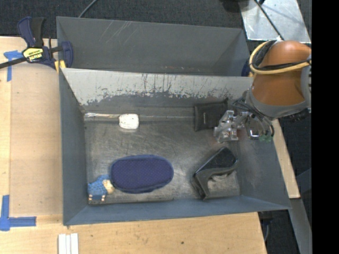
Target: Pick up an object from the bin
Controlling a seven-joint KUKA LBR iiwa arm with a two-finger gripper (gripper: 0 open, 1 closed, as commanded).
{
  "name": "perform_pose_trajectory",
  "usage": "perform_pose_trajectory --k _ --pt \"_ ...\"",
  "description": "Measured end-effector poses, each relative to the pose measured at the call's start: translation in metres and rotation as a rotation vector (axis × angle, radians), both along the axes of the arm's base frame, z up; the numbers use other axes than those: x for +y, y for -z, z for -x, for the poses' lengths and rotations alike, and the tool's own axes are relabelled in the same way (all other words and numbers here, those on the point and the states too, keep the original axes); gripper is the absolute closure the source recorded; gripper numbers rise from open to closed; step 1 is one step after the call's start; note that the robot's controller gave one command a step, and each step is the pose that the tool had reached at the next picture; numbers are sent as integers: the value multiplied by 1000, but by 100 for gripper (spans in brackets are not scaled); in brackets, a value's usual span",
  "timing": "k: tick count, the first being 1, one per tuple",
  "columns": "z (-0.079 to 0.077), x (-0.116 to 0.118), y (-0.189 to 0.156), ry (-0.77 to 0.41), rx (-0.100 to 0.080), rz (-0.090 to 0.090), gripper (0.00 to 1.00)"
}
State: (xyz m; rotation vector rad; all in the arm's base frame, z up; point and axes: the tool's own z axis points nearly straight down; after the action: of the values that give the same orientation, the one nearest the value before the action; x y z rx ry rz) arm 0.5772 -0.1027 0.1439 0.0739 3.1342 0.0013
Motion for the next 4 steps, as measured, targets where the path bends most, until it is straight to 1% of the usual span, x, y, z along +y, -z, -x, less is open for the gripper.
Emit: perform_pose_trajectory --k 1,2,3,4 --pt "7 -36 -143 -115 -7 6 100" --pt "26 -16 -17 -466 8 0 100" --pt "32 -49 -150 -666 -4 10 100" --pt "37 -34 -27 -861 8 -1 100"
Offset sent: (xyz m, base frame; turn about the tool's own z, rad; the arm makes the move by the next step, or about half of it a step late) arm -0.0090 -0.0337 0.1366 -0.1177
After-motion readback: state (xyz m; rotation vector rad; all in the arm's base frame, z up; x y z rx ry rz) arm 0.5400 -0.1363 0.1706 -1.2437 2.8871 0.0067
